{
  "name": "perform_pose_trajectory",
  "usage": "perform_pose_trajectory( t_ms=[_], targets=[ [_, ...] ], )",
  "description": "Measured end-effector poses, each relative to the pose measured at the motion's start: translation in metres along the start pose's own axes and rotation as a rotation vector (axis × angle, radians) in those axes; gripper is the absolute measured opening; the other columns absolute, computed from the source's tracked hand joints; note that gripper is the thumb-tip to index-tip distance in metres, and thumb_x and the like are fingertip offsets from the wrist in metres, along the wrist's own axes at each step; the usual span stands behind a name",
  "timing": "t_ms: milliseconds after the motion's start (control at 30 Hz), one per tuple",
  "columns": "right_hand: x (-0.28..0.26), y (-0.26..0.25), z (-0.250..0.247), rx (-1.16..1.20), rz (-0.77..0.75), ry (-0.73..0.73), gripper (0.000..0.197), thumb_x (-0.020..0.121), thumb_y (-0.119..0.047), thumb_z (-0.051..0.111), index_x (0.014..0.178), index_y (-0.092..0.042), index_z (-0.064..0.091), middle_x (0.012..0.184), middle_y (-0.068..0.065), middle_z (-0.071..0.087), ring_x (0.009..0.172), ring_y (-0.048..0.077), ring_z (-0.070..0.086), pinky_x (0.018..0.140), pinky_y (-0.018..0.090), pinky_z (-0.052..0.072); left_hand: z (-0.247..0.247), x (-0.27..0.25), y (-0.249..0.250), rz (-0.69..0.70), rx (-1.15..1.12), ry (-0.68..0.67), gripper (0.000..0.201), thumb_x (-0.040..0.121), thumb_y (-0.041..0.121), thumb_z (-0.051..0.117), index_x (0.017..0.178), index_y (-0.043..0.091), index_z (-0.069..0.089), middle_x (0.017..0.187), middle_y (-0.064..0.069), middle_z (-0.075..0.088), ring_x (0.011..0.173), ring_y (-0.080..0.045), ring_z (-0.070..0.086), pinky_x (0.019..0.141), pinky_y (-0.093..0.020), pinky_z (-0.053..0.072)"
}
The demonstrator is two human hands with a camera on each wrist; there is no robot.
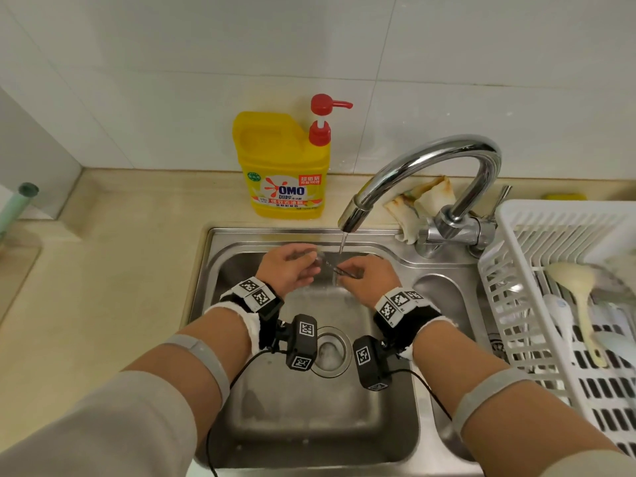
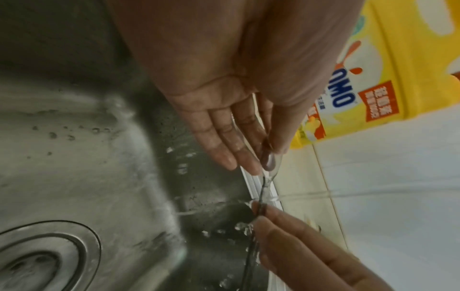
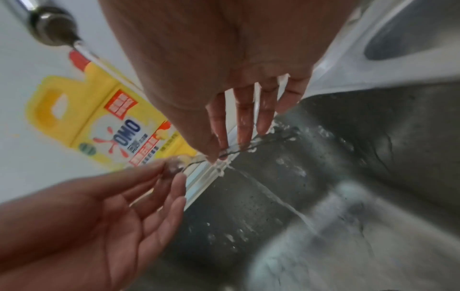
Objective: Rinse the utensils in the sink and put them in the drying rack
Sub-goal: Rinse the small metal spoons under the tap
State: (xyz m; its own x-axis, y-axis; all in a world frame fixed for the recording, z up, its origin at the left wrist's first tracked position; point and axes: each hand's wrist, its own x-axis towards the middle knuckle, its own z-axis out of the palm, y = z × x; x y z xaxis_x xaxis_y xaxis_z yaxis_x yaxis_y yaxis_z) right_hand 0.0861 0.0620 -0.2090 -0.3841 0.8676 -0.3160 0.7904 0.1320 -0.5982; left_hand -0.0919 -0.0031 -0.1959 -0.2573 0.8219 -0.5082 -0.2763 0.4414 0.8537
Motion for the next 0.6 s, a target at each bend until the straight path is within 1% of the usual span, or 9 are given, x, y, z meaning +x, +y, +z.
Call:
perform_pose_trajectory(
  t_ms=[100, 133, 200, 267, 333, 400, 467, 533, 600],
  targets=[
    [-0.007, -0.003, -0.001, -0.026, -0.058, 0.048, 0.021, 0.078, -0.033, 0.078, 0.099, -0.029, 0.074, 0.091, -0.002, 0.060, 0.078, 0.008, 0.053, 0.069, 0.014, 0.037, 0.008, -0.005, 0.002, 0.031, 0.096, -0.039, 0.022, 0.094, 0.015, 0.067, 0.115, 0.014, 0.071, 0.105, -0.011, 0.076, 0.085, -0.017, 0.073, 0.086, -0.037, 0.058],
    [-0.011, -0.004, -0.001, -0.023, -0.062, 0.054, 0.016, 0.079, -0.032, 0.078, 0.094, -0.030, 0.072, 0.089, -0.003, 0.060, 0.075, 0.007, 0.052, 0.065, 0.014, 0.035, 0.011, -0.007, 0.002, 0.044, 0.127, -0.047, 0.021, 0.093, 0.016, 0.068, 0.114, 0.015, 0.072, 0.103, -0.010, 0.076, 0.085, -0.016, 0.073, 0.083, -0.035, 0.059],
    [-0.020, -0.005, -0.002, -0.023, -0.059, 0.040, 0.010, 0.082, -0.031, 0.076, 0.085, -0.030, 0.067, 0.081, -0.010, 0.061, 0.071, 0.005, 0.053, 0.062, 0.016, 0.036, 0.014, -0.013, 0.004, 0.068, 0.181, -0.062, 0.019, 0.091, 0.018, 0.071, 0.109, 0.016, 0.073, 0.099, -0.007, 0.078, 0.083, -0.014, 0.074, 0.076, -0.028, 0.059],
    [-0.032, -0.005, -0.004, -0.003, -0.055, 0.043, 0.012, 0.083, -0.029, 0.076, 0.082, -0.027, 0.064, 0.075, -0.014, 0.060, 0.070, 0.006, 0.055, 0.064, 0.019, 0.039, 0.019, -0.021, 0.005, 0.090, 0.216, -0.072, 0.011, 0.090, 0.020, 0.072, 0.101, 0.020, 0.074, 0.095, -0.005, 0.078, 0.082, -0.013, 0.074, 0.073, -0.026, 0.058],
    [-0.044, -0.004, -0.009, 0.016, -0.053, 0.070, 0.011, 0.082, -0.028, 0.076, 0.083, -0.025, 0.065, 0.075, -0.013, 0.062, 0.072, 0.008, 0.059, 0.067, 0.022, 0.045, 0.025, -0.030, 0.008, 0.111, 0.246, -0.086, 0.009, 0.091, 0.025, 0.070, 0.099, 0.022, 0.073, 0.094, -0.004, 0.078, 0.085, -0.017, 0.075, 0.076, -0.030, 0.059],
    [-0.057, -0.004, -0.018, 0.018, -0.059, 0.096, 0.011, 0.082, -0.026, 0.076, 0.083, -0.025, 0.065, 0.075, -0.011, 0.063, 0.074, 0.009, 0.060, 0.068, 0.024, 0.046, 0.034, -0.040, 0.011, 0.123, 0.306, -0.102, 0.018, 0.097, 0.032, 0.061, 0.101, 0.019, 0.074, 0.096, -0.004, 0.078, 0.086, -0.019, 0.075, 0.077, -0.033, 0.057],
    [-0.069, -0.001, -0.031, 0.023, -0.050, 0.113, 0.013, 0.081, -0.026, 0.076, 0.080, -0.027, 0.063, 0.075, -0.010, 0.064, 0.074, 0.011, 0.062, 0.070, 0.025, 0.048, 0.045, -0.048, 0.015, 0.139, 0.388, -0.103, 0.029, 0.102, 0.035, 0.051, 0.101, 0.016, 0.073, 0.095, -0.005, 0.076, 0.080, -0.018, 0.072, 0.073, -0.031, 0.054],
    [-0.084, 0.004, -0.051, 0.072, -0.026, 0.128, 0.017, 0.081, -0.026, 0.076, 0.076, -0.029, 0.061, 0.072, -0.008, 0.066, 0.071, 0.014, 0.067, 0.073, 0.030, 0.056, 0.059, -0.057, 0.018, 0.186, 0.475, -0.121, 0.028, 0.102, 0.030, 0.049, 0.096, 0.014, 0.071, 0.093, -0.007, 0.074, 0.073, -0.016, 0.068, 0.068, -0.028, 0.052],
    [-0.102, 0.010, -0.076, 0.126, -0.008, 0.154, 0.016, 0.083, -0.025, 0.076, 0.076, -0.027, 0.061, 0.068, -0.005, 0.068, 0.065, 0.015, 0.069, 0.071, 0.036, 0.060, 0.072, -0.063, 0.019, 0.268, 0.616, -0.177, 0.022, 0.100, 0.023, 0.051, 0.094, 0.013, 0.071, 0.091, -0.008, 0.073, 0.072, -0.016, 0.068, 0.065, -0.025, 0.053]
  ],
)
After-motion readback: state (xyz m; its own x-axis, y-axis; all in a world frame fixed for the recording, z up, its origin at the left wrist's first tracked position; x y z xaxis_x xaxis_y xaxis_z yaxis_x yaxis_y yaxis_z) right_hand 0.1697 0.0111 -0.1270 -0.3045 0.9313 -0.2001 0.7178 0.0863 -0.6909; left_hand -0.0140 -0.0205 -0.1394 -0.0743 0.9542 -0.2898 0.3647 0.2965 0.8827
